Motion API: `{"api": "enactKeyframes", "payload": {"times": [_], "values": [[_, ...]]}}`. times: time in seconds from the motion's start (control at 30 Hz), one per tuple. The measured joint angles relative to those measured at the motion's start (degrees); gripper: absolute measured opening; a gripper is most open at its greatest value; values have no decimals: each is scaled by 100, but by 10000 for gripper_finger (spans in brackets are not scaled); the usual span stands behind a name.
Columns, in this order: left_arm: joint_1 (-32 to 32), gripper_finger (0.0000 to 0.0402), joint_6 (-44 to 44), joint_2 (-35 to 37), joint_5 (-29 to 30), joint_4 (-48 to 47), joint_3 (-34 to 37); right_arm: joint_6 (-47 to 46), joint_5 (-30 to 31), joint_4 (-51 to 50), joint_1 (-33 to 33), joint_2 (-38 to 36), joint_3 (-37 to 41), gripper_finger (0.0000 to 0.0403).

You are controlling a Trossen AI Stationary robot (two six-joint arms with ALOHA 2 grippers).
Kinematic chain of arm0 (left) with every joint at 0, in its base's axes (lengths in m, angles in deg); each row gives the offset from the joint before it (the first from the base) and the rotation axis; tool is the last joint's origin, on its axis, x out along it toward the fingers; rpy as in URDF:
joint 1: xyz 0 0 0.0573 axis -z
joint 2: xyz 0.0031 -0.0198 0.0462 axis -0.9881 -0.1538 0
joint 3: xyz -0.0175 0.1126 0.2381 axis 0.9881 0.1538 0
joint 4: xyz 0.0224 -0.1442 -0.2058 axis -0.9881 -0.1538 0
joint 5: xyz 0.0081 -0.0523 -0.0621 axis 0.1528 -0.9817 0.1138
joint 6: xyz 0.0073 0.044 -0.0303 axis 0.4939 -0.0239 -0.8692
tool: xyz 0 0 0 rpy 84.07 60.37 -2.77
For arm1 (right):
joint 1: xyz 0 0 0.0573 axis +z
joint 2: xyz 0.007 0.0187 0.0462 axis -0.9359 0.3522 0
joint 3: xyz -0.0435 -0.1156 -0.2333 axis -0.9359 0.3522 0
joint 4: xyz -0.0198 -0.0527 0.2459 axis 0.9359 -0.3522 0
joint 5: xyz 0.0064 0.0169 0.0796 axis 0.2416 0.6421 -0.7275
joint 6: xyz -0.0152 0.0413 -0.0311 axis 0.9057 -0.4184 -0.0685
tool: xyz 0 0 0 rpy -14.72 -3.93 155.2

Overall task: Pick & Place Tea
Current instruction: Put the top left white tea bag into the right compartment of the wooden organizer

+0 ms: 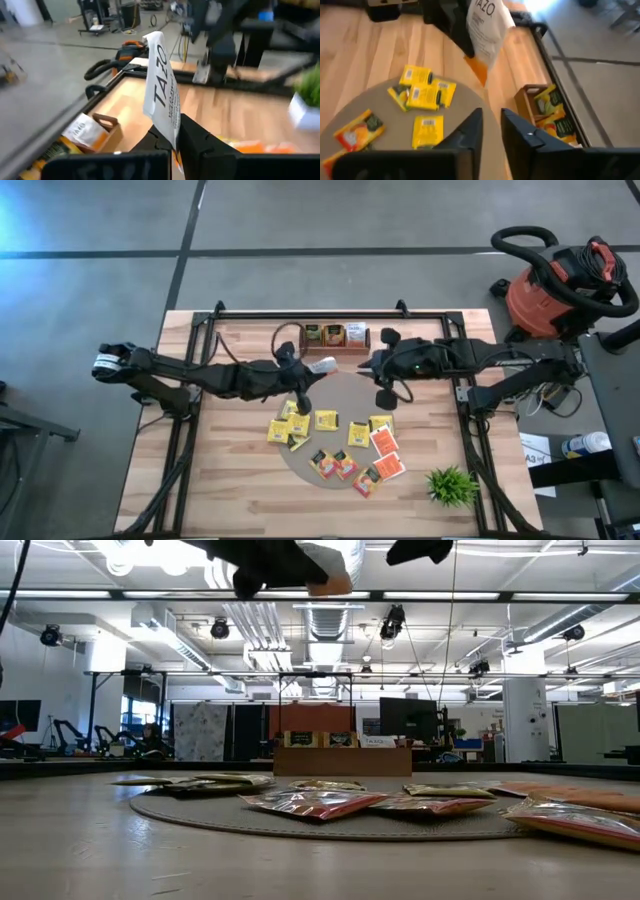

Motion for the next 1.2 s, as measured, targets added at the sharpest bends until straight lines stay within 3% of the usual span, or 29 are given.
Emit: {"api": "enactKeyframes", "payload": {"times": [0.27,0.5,0.7,0.9,1.2], "values": [[-4,14,1120,-420,-303,-671,-646,695,-71,-732,0,496,-926,148],[22,16,1733,-1019,-393,-1632,-1508,1194,-76,-1268,0,1099,-1618,173],[42,17,1996,-1328,-337,-1783,-1972,1178,-125,-1838,13,1437,-1986,165],[42,17,2049,-1331,-334,-1800,-1986,939,-517,-2129,37,1561,-2122,140],[42,18,1962,-1329,-343,-1795,-1889,855,-547,-2125,35,1523,-2241,86]]}}
